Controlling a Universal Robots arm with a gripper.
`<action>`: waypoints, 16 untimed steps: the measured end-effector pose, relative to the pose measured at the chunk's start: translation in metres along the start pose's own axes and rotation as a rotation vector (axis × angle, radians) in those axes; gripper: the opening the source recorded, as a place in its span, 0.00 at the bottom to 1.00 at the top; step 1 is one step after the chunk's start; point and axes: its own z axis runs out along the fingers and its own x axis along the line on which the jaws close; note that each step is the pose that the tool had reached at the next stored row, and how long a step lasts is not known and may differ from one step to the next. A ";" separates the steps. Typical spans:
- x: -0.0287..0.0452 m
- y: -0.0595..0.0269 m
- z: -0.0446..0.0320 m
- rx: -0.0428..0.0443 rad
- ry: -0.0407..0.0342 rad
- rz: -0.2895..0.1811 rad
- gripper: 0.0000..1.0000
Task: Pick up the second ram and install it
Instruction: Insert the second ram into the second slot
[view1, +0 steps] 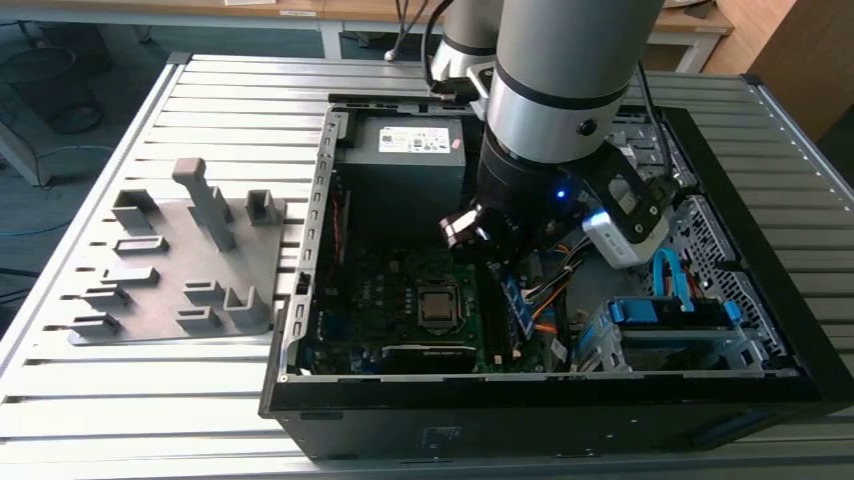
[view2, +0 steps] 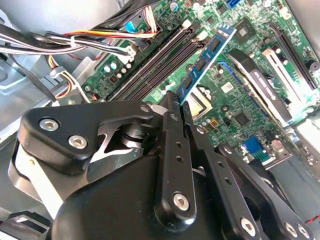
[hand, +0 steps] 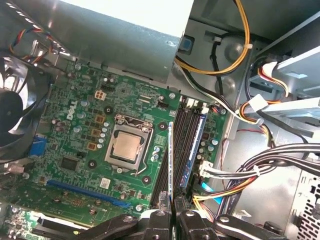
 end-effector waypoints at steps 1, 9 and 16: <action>0.0000 0.0000 0.0000 0.0002 -0.0001 0.005 0.14; 0.0000 0.0000 0.0001 0.0022 -0.0007 0.042 0.14; 0.0000 0.0000 0.0001 0.0042 -0.0012 0.076 0.14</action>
